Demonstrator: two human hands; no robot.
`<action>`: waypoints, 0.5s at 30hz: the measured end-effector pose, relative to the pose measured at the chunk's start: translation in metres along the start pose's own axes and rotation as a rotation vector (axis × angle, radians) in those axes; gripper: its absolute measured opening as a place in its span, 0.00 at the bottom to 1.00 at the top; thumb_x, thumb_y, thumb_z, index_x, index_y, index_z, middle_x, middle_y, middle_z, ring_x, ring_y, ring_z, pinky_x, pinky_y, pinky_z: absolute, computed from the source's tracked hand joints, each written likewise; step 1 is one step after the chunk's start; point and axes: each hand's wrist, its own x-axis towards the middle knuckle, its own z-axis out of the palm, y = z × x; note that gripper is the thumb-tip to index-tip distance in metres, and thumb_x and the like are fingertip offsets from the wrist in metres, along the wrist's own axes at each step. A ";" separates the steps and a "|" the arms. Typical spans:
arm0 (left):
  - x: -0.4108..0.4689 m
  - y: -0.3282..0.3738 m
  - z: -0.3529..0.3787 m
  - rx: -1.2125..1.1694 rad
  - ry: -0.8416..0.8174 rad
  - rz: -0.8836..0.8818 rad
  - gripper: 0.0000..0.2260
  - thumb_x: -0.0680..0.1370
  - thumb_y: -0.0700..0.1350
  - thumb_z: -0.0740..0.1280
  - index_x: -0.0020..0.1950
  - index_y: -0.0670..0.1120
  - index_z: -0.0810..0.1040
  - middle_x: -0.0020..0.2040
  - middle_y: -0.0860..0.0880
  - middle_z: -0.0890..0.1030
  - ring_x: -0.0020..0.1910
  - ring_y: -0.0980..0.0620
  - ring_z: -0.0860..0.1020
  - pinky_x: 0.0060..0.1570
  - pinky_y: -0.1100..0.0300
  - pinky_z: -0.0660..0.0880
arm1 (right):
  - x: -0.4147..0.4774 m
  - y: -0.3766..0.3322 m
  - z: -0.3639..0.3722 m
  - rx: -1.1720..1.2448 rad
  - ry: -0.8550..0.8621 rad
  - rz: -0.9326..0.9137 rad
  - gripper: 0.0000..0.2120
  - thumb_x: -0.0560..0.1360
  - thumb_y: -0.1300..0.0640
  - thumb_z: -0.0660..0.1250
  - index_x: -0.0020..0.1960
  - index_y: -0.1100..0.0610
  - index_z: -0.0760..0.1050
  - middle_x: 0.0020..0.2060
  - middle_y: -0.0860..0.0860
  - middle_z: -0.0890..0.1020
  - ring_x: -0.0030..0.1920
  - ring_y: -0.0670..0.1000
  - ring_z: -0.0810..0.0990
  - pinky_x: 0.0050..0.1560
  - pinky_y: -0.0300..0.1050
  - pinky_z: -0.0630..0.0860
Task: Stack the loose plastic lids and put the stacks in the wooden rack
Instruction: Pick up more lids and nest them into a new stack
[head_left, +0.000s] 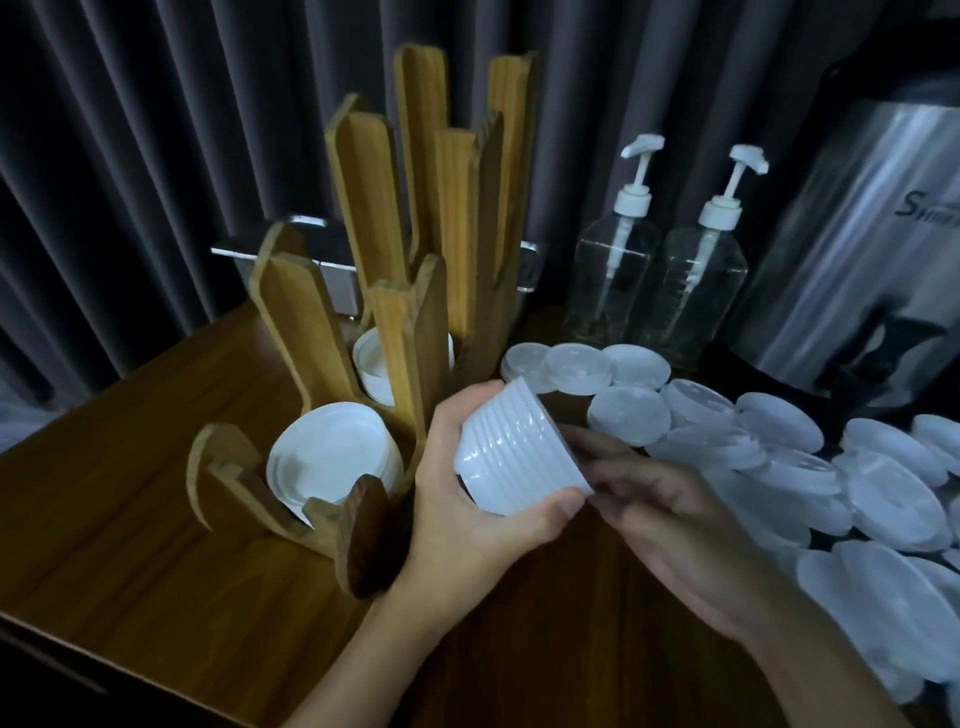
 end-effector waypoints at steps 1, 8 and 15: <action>0.002 0.006 0.000 -0.022 0.011 0.019 0.34 0.66 0.54 0.79 0.68 0.52 0.68 0.60 0.61 0.75 0.63 0.56 0.76 0.53 0.68 0.76 | -0.003 -0.005 0.002 -0.050 0.015 -0.040 0.16 0.71 0.64 0.68 0.55 0.49 0.85 0.67 0.41 0.78 0.67 0.44 0.77 0.61 0.38 0.77; 0.021 0.059 -0.001 -0.130 0.094 0.084 0.36 0.66 0.58 0.77 0.70 0.52 0.69 0.61 0.58 0.74 0.64 0.48 0.76 0.52 0.55 0.81 | 0.001 -0.046 0.035 -0.313 0.212 -0.491 0.25 0.65 0.51 0.79 0.59 0.39 0.76 0.67 0.44 0.71 0.70 0.49 0.73 0.60 0.45 0.80; 0.061 0.102 -0.041 -0.148 0.010 0.144 0.30 0.67 0.58 0.74 0.65 0.54 0.70 0.57 0.61 0.77 0.58 0.56 0.80 0.45 0.64 0.80 | 0.027 -0.117 0.041 -0.792 0.245 -0.920 0.23 0.72 0.50 0.76 0.63 0.52 0.75 0.66 0.48 0.75 0.69 0.49 0.73 0.64 0.36 0.70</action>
